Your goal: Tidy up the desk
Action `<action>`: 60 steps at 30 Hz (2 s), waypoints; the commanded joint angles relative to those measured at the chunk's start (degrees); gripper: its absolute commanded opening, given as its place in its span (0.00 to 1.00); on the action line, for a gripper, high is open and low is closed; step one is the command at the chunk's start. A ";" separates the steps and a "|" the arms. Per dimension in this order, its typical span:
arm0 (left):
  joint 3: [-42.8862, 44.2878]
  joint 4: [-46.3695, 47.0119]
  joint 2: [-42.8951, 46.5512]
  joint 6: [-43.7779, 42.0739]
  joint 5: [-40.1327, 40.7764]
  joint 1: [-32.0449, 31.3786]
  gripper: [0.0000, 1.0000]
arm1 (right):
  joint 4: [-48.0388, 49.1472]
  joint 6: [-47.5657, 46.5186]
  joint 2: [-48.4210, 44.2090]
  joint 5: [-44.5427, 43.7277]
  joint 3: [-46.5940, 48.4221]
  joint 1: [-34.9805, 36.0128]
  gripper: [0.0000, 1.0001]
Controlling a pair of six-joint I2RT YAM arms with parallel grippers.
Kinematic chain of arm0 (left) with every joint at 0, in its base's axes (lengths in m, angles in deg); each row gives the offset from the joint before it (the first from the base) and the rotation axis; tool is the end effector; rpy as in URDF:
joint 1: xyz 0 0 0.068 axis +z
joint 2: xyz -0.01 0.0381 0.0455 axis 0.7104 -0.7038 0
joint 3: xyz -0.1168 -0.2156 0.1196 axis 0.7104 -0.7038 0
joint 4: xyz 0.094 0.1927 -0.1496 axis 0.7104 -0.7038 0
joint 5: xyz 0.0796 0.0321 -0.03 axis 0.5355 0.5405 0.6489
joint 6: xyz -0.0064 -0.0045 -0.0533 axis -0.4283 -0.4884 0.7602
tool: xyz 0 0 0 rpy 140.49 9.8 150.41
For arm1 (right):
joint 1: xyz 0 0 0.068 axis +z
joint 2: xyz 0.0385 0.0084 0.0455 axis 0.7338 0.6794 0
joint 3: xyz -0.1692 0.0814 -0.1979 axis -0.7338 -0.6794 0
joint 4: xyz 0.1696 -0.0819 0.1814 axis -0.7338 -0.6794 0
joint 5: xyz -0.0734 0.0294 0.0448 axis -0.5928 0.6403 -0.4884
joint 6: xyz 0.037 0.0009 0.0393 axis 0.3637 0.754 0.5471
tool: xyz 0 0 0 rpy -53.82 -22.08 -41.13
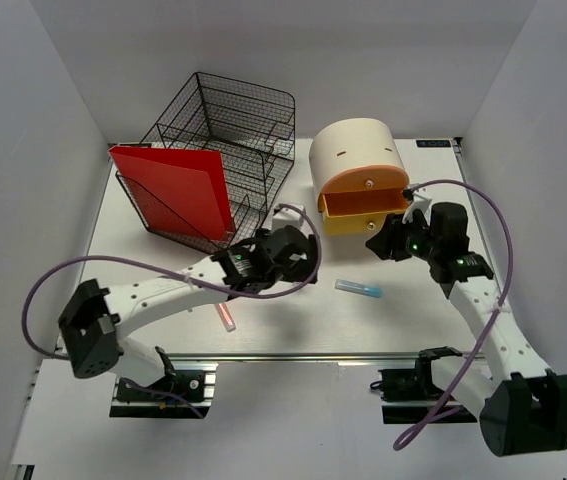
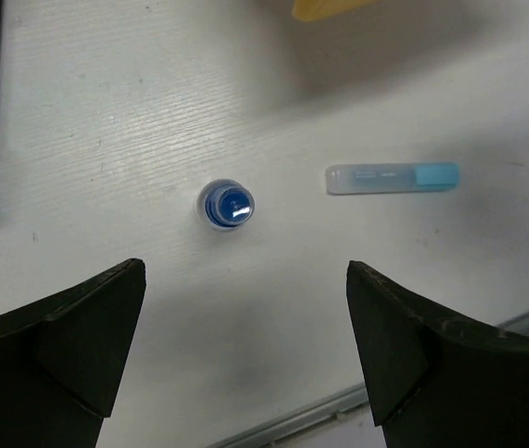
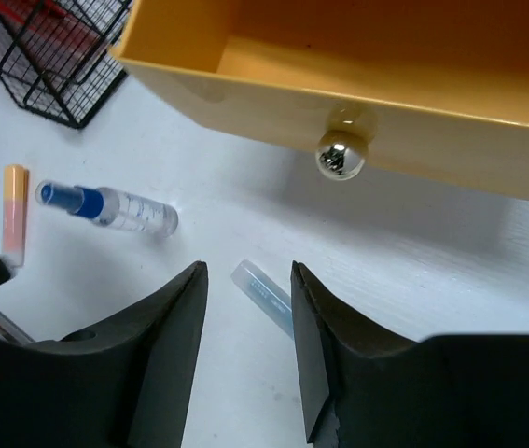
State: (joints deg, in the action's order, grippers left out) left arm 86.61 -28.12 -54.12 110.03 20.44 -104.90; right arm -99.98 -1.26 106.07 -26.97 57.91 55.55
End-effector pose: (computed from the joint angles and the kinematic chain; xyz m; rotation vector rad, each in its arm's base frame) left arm 0.1665 -0.2570 0.2815 0.2484 2.3054 -0.4108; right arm 0.2190 0.0469 0.2750 -0.2724 2.0651 0.6096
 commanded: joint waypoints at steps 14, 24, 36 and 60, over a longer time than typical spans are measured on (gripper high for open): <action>10.34 -2.82 -18.51 -2.62 12.64 -2.06 0.97 | -5.05 -7.05 -13.72 -1.53 3.44 -0.52 0.49; 11.05 -2.90 -20.02 -2.45 11.05 -1.54 0.70 | -6.01 -7.48 -15.83 -3.55 4.93 -0.69 0.49; 14.21 -4.05 -23.01 -2.97 10.61 -1.54 0.37 | -9.26 -7.49 -18.12 -3.73 7.48 -0.69 0.59; 10.44 16.49 1.69 -1.24 -17.41 4.08 0.00 | -11.38 -4.77 -19.53 -16.12 16.71 -1.04 0.00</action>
State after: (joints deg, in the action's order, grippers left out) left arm 98.92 -19.79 -51.87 104.72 9.64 -102.96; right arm -112.64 -8.25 86.15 -40.78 71.77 54.78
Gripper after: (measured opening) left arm 0.462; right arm 0.014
